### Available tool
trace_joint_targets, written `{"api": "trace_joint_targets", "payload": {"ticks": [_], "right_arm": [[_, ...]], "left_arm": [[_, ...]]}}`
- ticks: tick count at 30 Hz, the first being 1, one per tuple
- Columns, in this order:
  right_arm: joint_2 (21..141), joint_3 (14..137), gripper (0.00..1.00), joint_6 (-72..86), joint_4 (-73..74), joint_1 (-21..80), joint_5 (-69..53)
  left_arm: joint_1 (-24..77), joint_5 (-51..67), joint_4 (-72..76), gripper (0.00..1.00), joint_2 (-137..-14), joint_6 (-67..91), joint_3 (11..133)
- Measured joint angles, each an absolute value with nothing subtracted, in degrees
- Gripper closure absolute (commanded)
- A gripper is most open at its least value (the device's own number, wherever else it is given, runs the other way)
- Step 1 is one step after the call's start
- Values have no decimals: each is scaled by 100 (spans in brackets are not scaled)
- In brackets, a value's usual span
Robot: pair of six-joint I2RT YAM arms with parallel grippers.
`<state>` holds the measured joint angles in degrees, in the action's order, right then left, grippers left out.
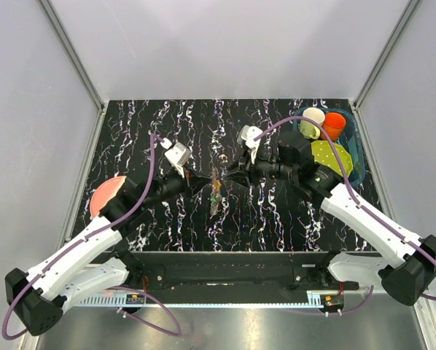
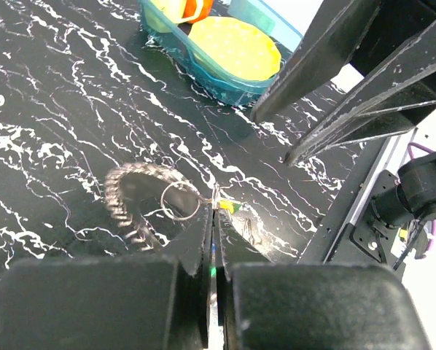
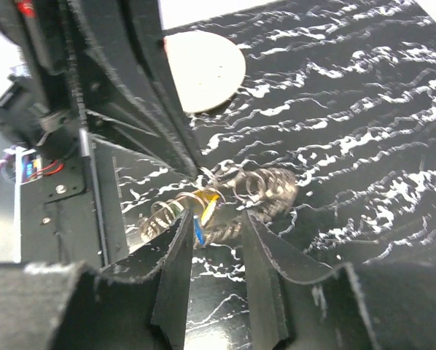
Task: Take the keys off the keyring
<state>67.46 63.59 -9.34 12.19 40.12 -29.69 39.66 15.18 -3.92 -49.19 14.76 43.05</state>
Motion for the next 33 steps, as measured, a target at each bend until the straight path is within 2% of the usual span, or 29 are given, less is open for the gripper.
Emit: {"api": "trace_joint_targets", "payload": {"ticks": [7,20,33], "right_arm": [[6678,6316,67,-1144,1050,3981,-4025],[6816,6020,69,-1538,692,3933,-4458],[7148,6143,73,-1715,659,3594,-5522]], "left_arm": [[3966,1911,-294,100,-4890,1332,4305],[3966,2250,-283,100,-4877,1293,4305],[3962,2615,-154,100,-4805,1181,4305]]}}
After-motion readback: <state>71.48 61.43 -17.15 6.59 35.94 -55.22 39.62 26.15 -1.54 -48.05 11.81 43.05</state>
